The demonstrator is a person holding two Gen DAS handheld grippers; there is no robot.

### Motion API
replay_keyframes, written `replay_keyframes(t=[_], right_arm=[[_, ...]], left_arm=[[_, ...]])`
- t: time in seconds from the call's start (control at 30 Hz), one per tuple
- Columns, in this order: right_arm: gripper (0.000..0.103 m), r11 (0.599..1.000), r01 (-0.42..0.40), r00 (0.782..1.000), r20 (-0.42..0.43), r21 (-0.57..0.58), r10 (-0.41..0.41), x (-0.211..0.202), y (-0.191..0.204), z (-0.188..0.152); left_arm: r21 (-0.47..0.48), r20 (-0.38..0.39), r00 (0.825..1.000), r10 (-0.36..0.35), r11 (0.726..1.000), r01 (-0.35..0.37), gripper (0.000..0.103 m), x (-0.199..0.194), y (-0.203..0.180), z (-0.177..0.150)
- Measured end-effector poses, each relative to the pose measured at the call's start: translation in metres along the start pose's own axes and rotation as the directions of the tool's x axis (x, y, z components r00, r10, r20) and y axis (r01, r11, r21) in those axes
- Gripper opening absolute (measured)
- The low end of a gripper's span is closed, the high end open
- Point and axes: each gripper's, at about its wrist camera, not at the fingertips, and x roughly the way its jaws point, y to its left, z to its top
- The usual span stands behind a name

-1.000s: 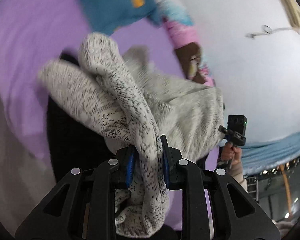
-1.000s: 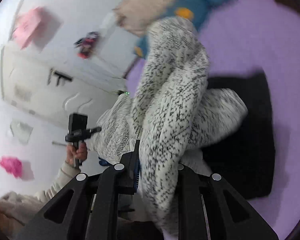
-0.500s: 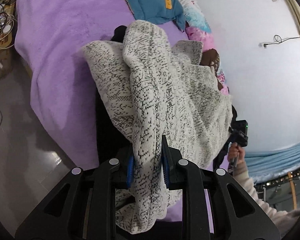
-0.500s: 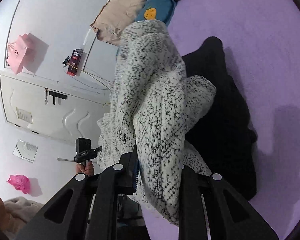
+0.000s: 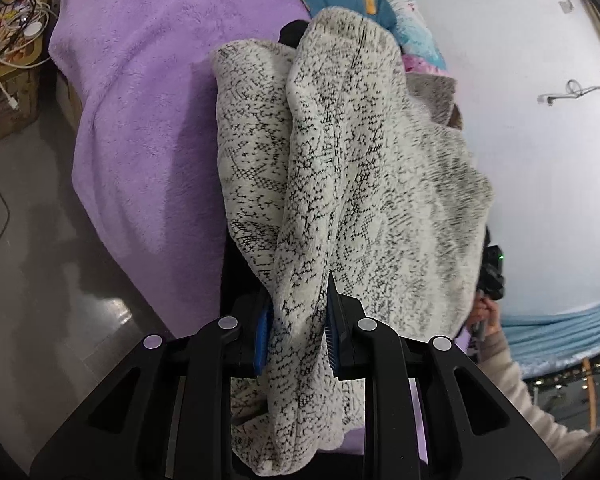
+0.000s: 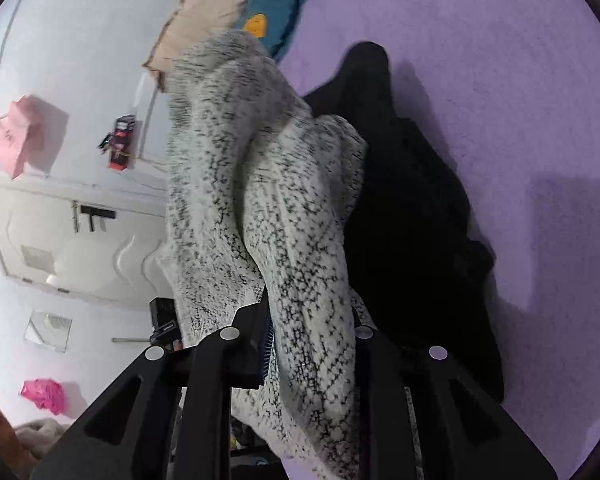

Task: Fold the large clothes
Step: 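Lift the folded jacket with both grippers and carry it across the bed, then lower the jacket onto the bed and open both grippers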

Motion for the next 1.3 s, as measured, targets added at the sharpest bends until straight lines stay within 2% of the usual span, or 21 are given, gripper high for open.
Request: replay_keyframes(t=[0.2,0.33,0.4,0.43,0.47,0.5,0.57,0.63,0.7,0.8,0.9,1.03,1.2,1.3], right_arm=[[0.02,0.999,0.042,0.999,0.011,0.023,-0.042,0.0,0.002,-0.002],[0.024,0.994,0.103,0.995,0.02,-0.035,-0.102,-0.006,0.027,-0.005],[0.032,0.982,0.181,0.983,0.03,-0.057,-0.18,-0.009,0.045,-0.006],[0.05,0.975,0.217,0.976,0.033,-0.05,-0.215,-0.01,0.05,-0.007],[0.064,0.972,0.233,0.972,0.037,-0.038,-0.231,-0.012,0.054,-0.008],[0.065,0.971,0.238,0.971,0.041,-0.033,-0.236,-0.015,0.059,-0.009],[0.07,0.962,0.268,0.963,0.053,-0.044,-0.265,-0.02,0.07,-0.011],[0.074,0.948,0.313,0.949,0.068,-0.06,-0.309,-0.027,0.086,-0.014],[0.075,0.936,0.344,0.938,0.081,-0.076,-0.338,-0.034,0.101,-0.018],[0.079,0.922,0.377,0.924,0.111,-0.091,-0.367,-0.045,0.12,-0.026],[0.083,0.905,0.406,0.909,0.152,-0.125,-0.387,-0.061,0.135,-0.036],[0.085,0.862,0.47,0.878,0.2,-0.189,-0.435,-0.069,0.166,-0.055],[0.093,0.749,0.57,0.821,0.274,-0.337,-0.501,-0.063,0.221,-0.105],[0.096,0.721,0.58,0.814,0.301,-0.379,-0.496,-0.062,0.244,-0.14]], left_arm=[[-0.031,0.007,1.0,-0.015,0.999,0.015,0.021,0.001,-0.002,0.0],[-0.033,0.006,1.0,0.017,0.999,-0.017,0.021,-0.01,-0.013,-0.001],[-0.024,-0.011,0.998,0.056,0.998,-0.056,0.023,-0.013,-0.019,-0.001],[0.007,-0.018,0.994,0.107,0.994,-0.107,0.025,-0.015,-0.028,-0.001],[0.021,-0.02,0.99,0.136,0.99,-0.136,0.025,-0.018,-0.032,-0.001],[0.035,-0.024,0.984,0.178,0.984,-0.177,0.027,-0.02,-0.039,-0.001],[0.031,-0.012,0.977,0.213,0.977,-0.212,0.035,-0.027,-0.047,0.0],[0.021,0.038,0.971,0.237,0.971,-0.238,0.064,-0.042,-0.056,0.0],[0.01,0.093,0.962,0.255,0.966,-0.257,0.081,-0.058,-0.066,0.0],[0.012,0.137,0.953,0.271,0.961,-0.275,0.087,-0.078,-0.084,0.0],[0.036,0.192,0.932,0.306,0.947,-0.319,0.094,-0.096,-0.108,-0.006],[0.049,0.235,0.902,0.361,0.923,-0.382,0.095,-0.108,-0.141,-0.023],[0.086,0.318,0.849,0.422,0.879,-0.469,0.096,-0.112,-0.18,-0.062],[0.124,0.299,0.865,0.404,0.882,-0.455,0.097,-0.108,-0.199,-0.081]])
